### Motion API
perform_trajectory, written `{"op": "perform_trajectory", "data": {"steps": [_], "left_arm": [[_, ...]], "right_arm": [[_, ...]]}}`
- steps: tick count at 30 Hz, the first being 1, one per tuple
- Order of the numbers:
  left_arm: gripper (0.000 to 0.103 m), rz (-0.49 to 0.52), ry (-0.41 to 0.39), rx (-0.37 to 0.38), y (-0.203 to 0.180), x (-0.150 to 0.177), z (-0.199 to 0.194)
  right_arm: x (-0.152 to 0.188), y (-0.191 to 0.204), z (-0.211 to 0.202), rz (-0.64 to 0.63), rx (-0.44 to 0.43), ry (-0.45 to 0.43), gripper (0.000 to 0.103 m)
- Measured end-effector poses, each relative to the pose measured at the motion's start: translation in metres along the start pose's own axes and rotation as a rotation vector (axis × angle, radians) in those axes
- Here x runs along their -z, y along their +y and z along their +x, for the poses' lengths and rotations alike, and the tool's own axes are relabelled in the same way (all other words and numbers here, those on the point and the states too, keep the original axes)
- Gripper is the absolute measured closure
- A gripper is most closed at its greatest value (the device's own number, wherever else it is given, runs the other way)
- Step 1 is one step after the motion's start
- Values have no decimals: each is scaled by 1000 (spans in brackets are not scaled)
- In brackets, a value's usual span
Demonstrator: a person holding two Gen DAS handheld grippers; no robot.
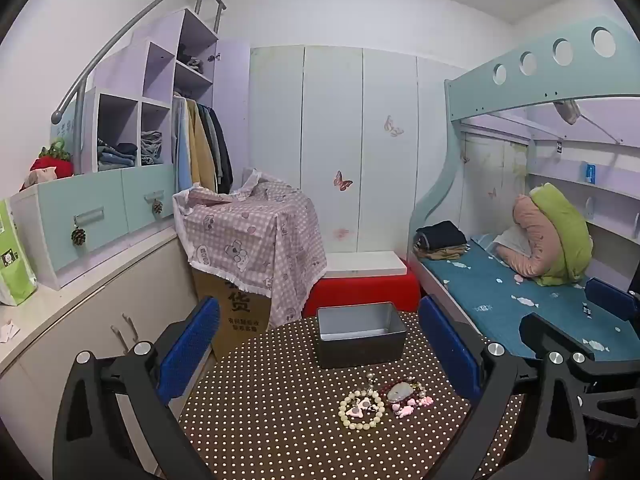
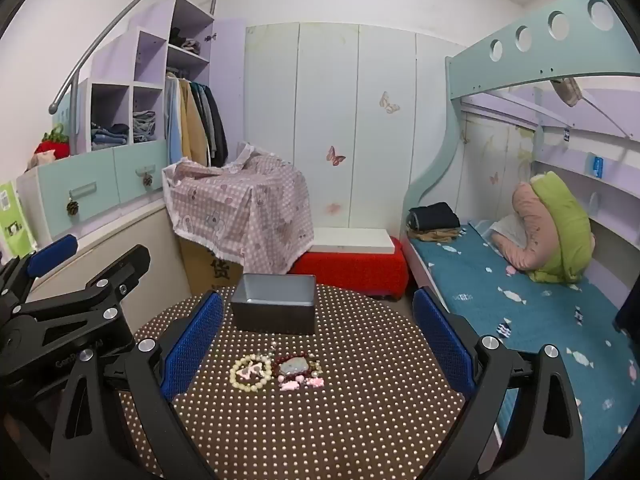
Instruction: Organize jewelry
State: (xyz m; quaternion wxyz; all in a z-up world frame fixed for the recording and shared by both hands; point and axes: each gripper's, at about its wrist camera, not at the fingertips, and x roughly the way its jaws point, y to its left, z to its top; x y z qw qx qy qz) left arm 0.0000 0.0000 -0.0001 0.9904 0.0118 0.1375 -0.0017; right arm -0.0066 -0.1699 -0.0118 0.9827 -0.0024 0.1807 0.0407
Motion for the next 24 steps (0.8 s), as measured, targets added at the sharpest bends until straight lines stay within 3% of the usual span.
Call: {"op": "perform_trajectory", "data": {"steps": [24], "left_arm": [[7, 1, -8, -1, 0, 0, -1]], "right_arm": [[-1, 2, -1, 3, -1, -8, 10]]}}
